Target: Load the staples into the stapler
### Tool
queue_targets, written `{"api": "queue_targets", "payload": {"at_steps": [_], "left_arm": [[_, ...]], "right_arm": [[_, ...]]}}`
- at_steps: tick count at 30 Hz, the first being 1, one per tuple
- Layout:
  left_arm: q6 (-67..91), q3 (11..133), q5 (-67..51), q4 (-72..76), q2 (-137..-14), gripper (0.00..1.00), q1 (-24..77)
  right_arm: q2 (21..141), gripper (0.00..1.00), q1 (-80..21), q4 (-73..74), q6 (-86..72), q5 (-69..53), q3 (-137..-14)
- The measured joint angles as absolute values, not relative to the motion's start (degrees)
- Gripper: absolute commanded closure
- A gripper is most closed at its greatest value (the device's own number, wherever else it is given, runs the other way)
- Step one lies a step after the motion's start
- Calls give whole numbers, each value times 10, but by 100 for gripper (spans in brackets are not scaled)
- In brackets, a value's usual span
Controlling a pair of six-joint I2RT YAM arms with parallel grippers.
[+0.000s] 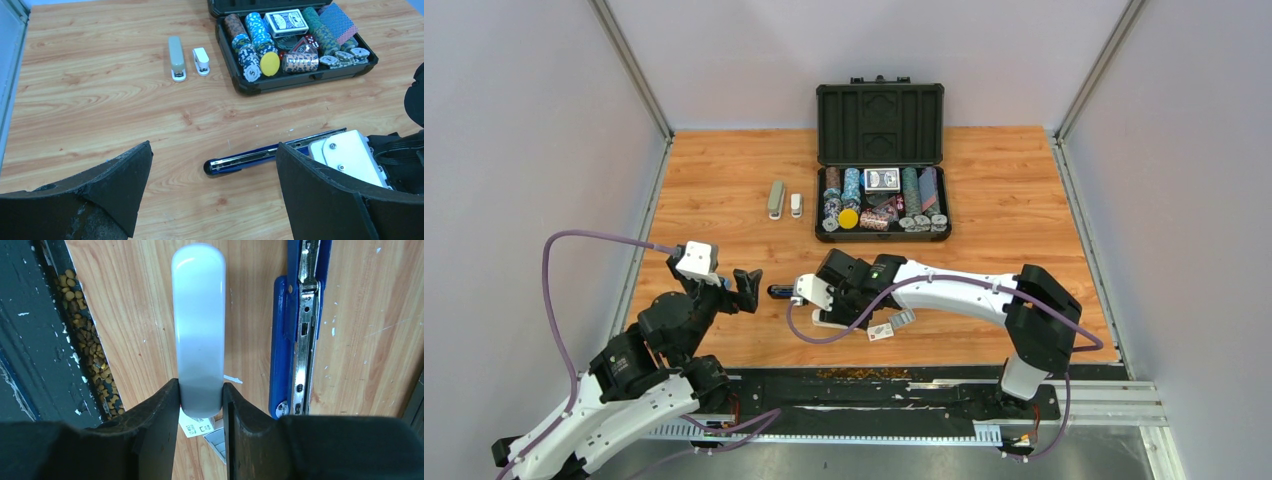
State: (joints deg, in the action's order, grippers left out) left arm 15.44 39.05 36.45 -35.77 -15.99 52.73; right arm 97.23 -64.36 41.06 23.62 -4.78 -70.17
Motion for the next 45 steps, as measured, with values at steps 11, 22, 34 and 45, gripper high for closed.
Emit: {"api": "queue_targets", "payload": {"at_steps": [11, 22, 34, 45], "left_arm": [[152, 390, 360, -358, -160, 0, 525], [149, 390, 347, -357, -160, 0, 517], [148, 390, 334, -354, -160, 0, 512], [147, 387, 332, -354, -160, 0, 509]], "right_arm": [[897, 100, -582, 412, 172, -13, -702], [763, 100, -298, 414, 7, 114, -637], [873, 100, -67, 405, -34, 86, -604], [982, 62, -25, 403, -31, 34, -660]]}}
